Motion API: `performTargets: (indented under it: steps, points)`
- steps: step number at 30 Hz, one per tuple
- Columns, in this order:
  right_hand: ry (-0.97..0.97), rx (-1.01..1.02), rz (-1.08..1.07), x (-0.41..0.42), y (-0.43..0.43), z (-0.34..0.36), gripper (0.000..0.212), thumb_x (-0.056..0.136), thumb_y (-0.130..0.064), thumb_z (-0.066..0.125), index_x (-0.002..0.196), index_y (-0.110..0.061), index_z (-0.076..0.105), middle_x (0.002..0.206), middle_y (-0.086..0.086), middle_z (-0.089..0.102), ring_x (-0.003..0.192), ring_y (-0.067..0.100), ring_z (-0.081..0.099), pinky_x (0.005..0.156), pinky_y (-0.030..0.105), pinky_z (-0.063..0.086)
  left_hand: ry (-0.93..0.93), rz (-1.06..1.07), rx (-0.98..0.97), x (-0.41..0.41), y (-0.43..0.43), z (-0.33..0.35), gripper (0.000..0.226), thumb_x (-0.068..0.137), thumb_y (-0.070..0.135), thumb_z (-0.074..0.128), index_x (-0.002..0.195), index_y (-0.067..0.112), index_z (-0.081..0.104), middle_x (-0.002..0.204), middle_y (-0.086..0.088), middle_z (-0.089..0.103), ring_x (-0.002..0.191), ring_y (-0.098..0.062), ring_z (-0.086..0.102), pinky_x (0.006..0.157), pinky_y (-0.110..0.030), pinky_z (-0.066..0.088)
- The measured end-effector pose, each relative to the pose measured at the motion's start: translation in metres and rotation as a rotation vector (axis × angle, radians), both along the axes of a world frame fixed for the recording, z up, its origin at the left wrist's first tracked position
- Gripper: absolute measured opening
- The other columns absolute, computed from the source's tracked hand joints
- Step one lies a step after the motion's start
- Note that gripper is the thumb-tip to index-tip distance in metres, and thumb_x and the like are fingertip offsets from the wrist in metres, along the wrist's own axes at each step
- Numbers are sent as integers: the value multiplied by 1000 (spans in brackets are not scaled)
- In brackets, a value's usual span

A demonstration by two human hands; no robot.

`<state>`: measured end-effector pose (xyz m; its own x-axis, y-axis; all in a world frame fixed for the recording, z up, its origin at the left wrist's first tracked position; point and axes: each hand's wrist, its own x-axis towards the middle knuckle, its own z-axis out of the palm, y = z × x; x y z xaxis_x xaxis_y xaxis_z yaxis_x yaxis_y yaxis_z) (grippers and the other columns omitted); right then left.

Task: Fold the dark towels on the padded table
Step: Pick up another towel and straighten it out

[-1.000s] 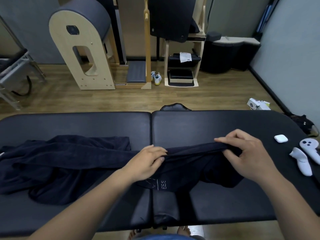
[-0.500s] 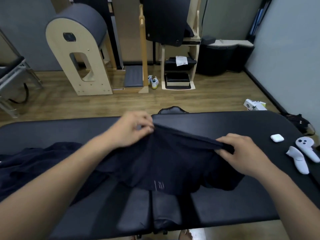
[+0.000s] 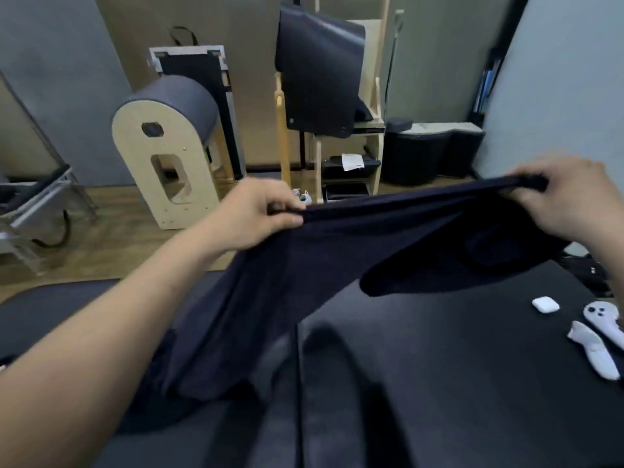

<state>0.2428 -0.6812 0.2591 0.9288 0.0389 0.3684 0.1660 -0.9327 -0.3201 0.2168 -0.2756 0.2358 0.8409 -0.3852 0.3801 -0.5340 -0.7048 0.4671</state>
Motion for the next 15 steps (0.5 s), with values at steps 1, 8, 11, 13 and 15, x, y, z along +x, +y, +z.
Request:
performTargets:
  steps: [1, 8, 11, 13, 15]
  points:
    - [58, -95, -31, -1, 2, -5, 21, 84, -13, 73, 104, -17, 76, 102, 19, 70, 100, 38, 62, 86, 37, 48, 42, 0, -27, -3, -3, -13, 11, 83, 16, 77, 91, 23, 74, 86, 2, 68, 82, -17, 64, 79, -41, 52]
    - [429, 97, 490, -56, 99, -72, 59, 63, -45, 86, 117, -36, 67, 114, -20, 63, 106, -3, 55, 96, 22, 42, 132, -119, -111, -49, -96, -88, 17, 81, 8, 75, 97, 12, 79, 90, -1, 69, 85, -12, 62, 79, -21, 47]
    - [453, 158, 574, -73, 109, -120, 35, 71, -29, 86, 104, -32, 73, 93, -20, 70, 90, -4, 63, 84, 21, 48, 153, -94, 3, -65, -107, -117, 20, 82, 13, 70, 101, 17, 77, 96, 0, 67, 94, -20, 63, 82, -34, 52]
    - [436, 114, 552, -79, 100, -147, 16, 77, -25, 80, 90, -33, 75, 82, -19, 68, 81, 1, 64, 78, 30, 52, 238, -89, 78, -75, -96, -140, 17, 82, 16, 69, 98, 18, 75, 94, 0, 66, 91, -20, 63, 81, -38, 52]
    - [471, 109, 534, -90, 96, -167, 14, 78, -32, 74, 93, -34, 74, 87, -17, 67, 83, 2, 64, 79, 33, 53, 327, -119, 87, -87, -86, -158, 15, 81, 14, 70, 94, 17, 75, 93, -1, 67, 88, -18, 63, 83, -37, 51]
